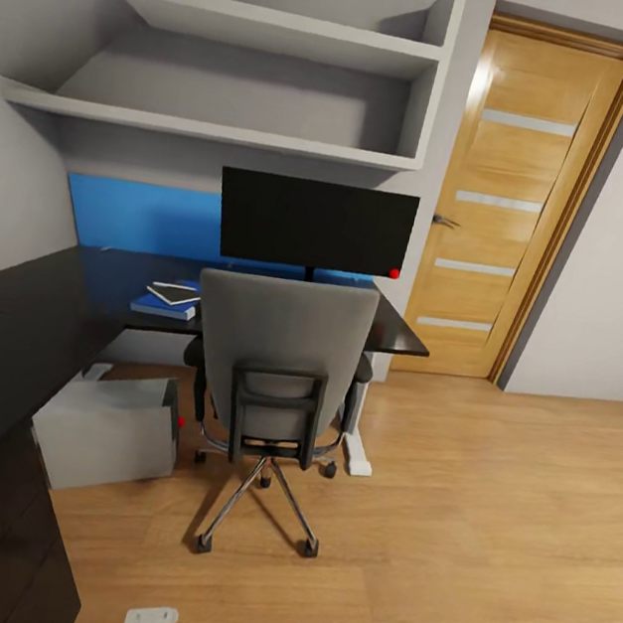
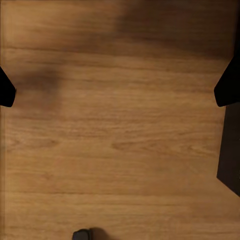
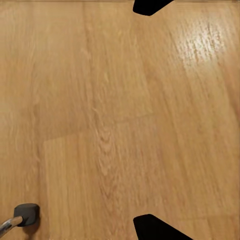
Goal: In the bedroom, organize the workspace by keeping the computer under the desk, ensuring the monitor is on the desk, placing the keyboard on the desk next to the monitor, placing the mouse on the desk next to the keyboard, moving the folder from the swivel chair onto the desk next to the mouse, stacking the notebook on top of the folder with the pen on top of the notebook, and positioning the swivel chair next to the desk.
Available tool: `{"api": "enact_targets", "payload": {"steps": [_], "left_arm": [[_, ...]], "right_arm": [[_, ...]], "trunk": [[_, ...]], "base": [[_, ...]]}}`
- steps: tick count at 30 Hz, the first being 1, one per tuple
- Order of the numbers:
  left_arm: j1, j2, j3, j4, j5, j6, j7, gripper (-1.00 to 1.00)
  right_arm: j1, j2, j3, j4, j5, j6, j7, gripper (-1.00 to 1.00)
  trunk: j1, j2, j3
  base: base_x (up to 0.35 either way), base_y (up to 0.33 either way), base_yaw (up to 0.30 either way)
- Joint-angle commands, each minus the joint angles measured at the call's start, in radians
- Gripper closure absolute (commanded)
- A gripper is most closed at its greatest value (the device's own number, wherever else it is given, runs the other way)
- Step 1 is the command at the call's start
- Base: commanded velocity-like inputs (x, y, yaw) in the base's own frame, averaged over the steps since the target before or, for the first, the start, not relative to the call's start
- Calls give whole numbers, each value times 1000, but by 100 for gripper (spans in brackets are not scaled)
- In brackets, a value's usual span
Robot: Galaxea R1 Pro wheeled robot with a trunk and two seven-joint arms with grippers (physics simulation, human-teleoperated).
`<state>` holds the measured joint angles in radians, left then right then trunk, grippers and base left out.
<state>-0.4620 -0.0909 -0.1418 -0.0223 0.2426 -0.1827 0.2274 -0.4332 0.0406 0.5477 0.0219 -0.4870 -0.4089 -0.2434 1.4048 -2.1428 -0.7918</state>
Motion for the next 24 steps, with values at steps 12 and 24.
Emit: {"api": "enact_targets", "payload": {"steps": [12, 24], "left_arm": [[25, 6, -8, 1, 10, -1, 3, -100], [36, 8, -7, 1, 10, -3, 4, -100]], "right_arm": [[-1, 1, 8, 3, -7, -4, -2, -100], [-1, 1, 8, 3, -7, -4, -2, -100]], "trunk": [[-46, 84, 37], [-92, 168, 74]], "base": [[0, 0, 0], [0, 0, 0]]}}
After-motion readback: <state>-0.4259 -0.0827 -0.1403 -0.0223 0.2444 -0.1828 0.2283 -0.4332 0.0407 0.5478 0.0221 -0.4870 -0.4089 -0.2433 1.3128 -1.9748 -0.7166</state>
